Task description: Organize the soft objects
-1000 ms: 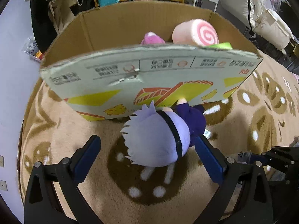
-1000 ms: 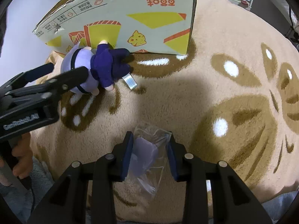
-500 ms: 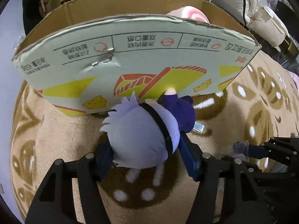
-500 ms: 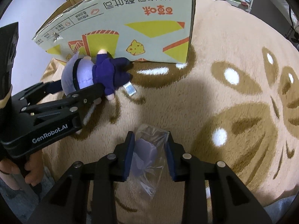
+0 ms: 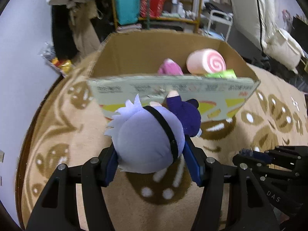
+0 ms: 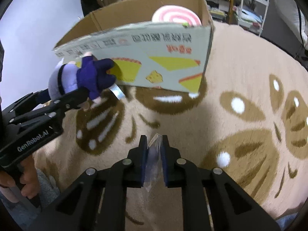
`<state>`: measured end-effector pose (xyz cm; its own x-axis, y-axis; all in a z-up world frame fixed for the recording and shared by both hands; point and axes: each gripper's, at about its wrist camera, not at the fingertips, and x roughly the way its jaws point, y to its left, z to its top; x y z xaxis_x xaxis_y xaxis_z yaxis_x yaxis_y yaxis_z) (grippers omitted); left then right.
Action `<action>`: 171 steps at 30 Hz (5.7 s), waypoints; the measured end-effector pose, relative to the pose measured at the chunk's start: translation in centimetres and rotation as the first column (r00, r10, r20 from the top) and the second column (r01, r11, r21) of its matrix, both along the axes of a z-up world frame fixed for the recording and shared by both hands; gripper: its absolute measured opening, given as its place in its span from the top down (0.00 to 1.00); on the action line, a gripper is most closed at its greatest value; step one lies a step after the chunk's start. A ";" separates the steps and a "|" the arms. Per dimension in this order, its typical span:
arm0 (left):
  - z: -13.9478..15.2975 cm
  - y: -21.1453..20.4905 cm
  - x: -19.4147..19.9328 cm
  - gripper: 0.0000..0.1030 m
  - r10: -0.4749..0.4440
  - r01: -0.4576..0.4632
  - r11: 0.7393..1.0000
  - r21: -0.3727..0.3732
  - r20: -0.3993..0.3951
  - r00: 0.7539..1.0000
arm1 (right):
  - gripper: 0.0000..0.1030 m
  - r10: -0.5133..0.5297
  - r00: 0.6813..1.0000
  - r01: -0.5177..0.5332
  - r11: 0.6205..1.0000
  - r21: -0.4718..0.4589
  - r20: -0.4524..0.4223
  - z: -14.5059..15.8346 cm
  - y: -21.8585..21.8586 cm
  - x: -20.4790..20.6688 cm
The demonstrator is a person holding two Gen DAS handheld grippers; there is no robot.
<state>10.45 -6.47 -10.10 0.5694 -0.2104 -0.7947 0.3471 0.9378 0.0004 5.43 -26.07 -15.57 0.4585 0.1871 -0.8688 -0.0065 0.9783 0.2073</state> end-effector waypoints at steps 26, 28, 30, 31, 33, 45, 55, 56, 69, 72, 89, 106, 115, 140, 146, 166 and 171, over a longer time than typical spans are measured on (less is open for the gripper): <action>8.7 3.2 -3.4 0.41 0.119 -0.108 0.993 -0.048 0.431 0.894 | 0.89 0.048 0.827 0.032 0.991 -0.131 0.560 11.1 0.7 -1.1; 9.0 3.1 -3.1 0.41 0.119 -0.112 0.993 -0.041 0.448 0.886 | 0.89 0.053 0.816 0.028 0.991 -0.131 0.576 11.8 0.6 -0.5; 9.3 2.9 -2.7 0.41 0.117 -0.111 0.993 -0.042 0.463 0.879 | 0.89 0.059 0.806 0.024 0.991 -0.132 0.590 12.5 0.6 0.0; 9.6 2.8 -2.4 0.41 0.117 -0.110 0.993 -0.043 0.468 0.876 | 0.89 0.059 0.801 0.023 0.991 -0.129 0.595 12.9 0.5 0.3; 10.0 2.6 -1.7 0.41 0.121 -0.114 0.992 -0.044 0.477 0.870 | 0.89 0.060 0.793 0.019 0.992 -0.123 0.606 13.5 0.5 0.8; 10.8 1.8 1.4 0.41 0.125 -0.121 0.992 -0.040 0.486 0.865 | 0.89 0.092 0.733 0.033 0.985 -0.171 0.674 15.7 1.0 4.3; 7.7 0.6 2.8 0.40 0.066 -0.073 0.997 -0.002 0.459 0.886 | 0.89 0.076 0.763 0.037 0.986 -0.160 0.642 13.3 0.7 6.6; 7.4 0.4 3.0 0.40 0.058 -0.066 0.998 0.001 0.452 0.890 | 0.89 0.070 0.767 0.035 0.988 -0.151 0.637 12.9 0.6 6.8; 4.9 -0.8 3.7 0.29 0.025 -0.059 0.996 0.071 0.409 0.912 | 0.86 0.053 0.824 -0.028 0.998 -0.054 0.564 9.7 -0.1 8.0; 5.3 -0.4 3.5 0.21 0.042 -0.071 0.996 0.057 0.412 0.910 | 0.86 0.062 0.827 -0.032 0.998 -0.063 0.560 9.5 0.0 7.8; 7.9 2.5 -0.1 0.07 0.101 -0.125 0.992 0.029 0.425 0.900 | 0.36 0.018 0.821 0.027 0.997 -0.070 0.570 11.5 -0.3 4.3; 13.3 5.8 -6.3 0.01 0.160 -0.155 0.987 -0.052 0.484 0.860 | 0.00 0.017 0.752 0.060 0.994 -0.094 0.659 16.3 -0.4 -3.3; 13.7 6.6 -10.6 0.01 0.134 -0.126 0.991 -0.052 0.536 0.833 | 0.00 0.024 0.726 0.087 0.988 -0.126 0.687 17.2 -0.5 -7.2; 11.3 7.3 -11.1 0.01 0.162 -0.139 0.987 -0.083 0.539 0.827 | 0.00 -0.051 0.744 0.139 0.987 -0.080 0.666 12.8 -2.9 -8.4; 11.0 7.2 -10.9 0.01 0.151 -0.127 0.989 -0.081 0.531 0.834 | 0.00 -0.072 0.742 0.147 0.987 -0.057 0.666 12.7 -3.5 -8.3; 10.5 6.8 -10.4 0.01 0.156 -0.139 0.988 -0.071 0.523 0.838 | 0.00 -0.077 0.752 0.156 0.986 -0.063 0.655 12.5 -3.3 -8.3; 10.5 6.8 -10.4 0.01 0.157 -0.140 0.988 -0.071 0.521 0.839 | 0.00 -0.076 0.751 0.154 0.986 -0.062 0.656 12.5 -3.4 -8.3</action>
<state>0.01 0.30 0.42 0.9250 -0.1081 -0.3643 0.1596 0.9805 0.1143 -2.88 -29.46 -3.07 0.9309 0.0213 -0.3646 0.0129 0.9958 0.0911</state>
